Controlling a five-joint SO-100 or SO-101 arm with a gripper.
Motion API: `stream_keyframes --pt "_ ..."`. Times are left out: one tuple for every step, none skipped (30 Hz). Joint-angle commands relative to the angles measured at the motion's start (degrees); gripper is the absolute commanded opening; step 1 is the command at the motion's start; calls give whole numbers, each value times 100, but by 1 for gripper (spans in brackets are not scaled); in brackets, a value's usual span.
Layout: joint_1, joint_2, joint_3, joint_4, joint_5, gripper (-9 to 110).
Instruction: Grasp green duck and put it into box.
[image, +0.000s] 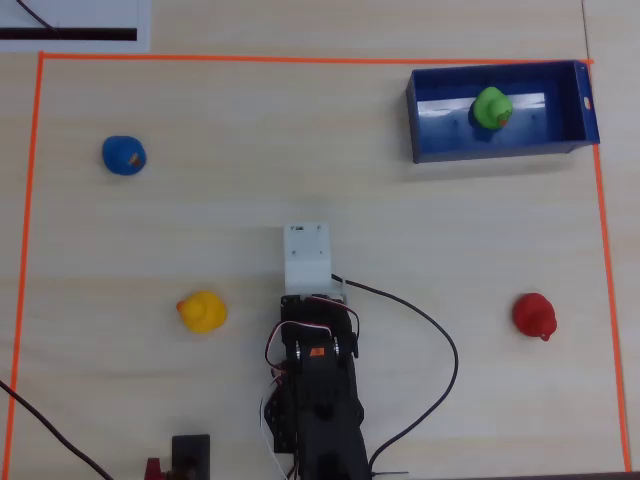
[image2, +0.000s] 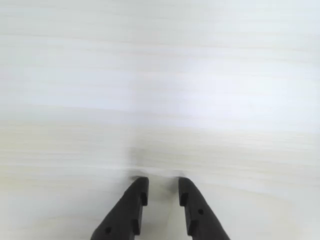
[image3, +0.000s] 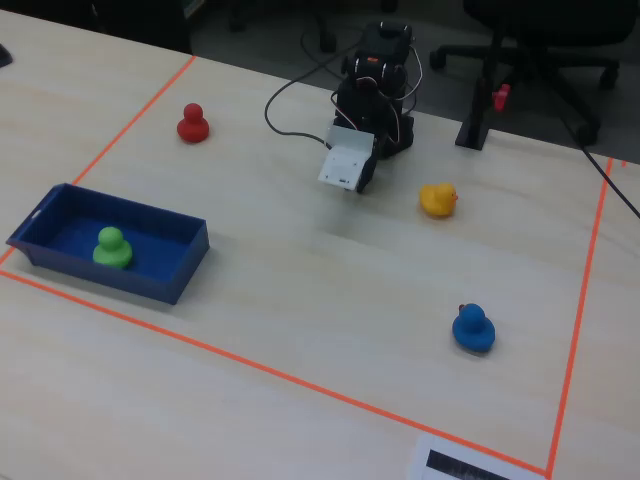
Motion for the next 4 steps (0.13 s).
stream_keyframes --pt "18 -44 -18 97 53 6" --pt "18 -44 -18 97 53 6" --pt "18 -44 -18 97 53 6" --pt "18 -44 -18 97 53 6"
